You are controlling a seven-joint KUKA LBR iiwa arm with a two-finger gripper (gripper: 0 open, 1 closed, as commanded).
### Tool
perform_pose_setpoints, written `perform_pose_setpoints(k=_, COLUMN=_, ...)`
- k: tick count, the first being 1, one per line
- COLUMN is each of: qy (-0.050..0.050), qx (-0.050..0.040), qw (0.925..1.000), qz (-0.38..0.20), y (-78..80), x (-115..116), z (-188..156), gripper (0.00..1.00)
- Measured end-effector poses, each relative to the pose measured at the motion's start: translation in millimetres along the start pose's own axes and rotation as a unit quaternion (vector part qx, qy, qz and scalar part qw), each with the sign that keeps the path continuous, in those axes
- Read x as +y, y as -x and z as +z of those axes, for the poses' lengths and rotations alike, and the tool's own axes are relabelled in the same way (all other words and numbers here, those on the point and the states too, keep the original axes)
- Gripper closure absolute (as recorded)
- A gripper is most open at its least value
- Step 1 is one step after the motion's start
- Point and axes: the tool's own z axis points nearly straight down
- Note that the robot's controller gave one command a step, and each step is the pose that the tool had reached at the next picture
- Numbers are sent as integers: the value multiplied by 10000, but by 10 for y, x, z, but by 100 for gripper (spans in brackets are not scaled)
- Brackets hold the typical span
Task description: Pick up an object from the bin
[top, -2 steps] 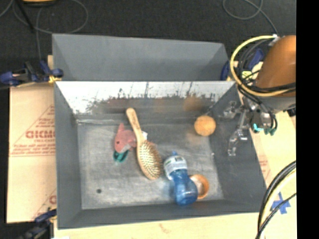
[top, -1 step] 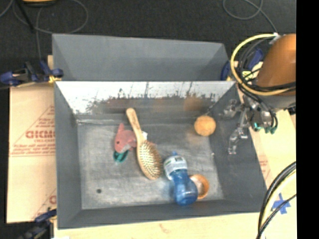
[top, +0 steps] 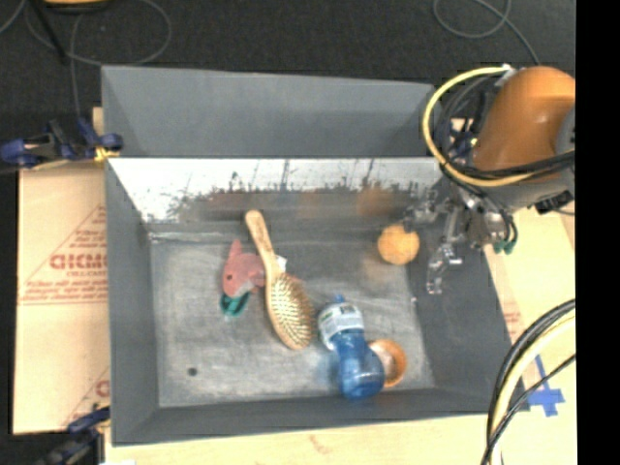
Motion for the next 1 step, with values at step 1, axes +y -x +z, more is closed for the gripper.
perform_pose_setpoints(k=1, qy=21, qx=15, qw=9986, qz=-535, y=290, x=251, z=703, gripper=0)
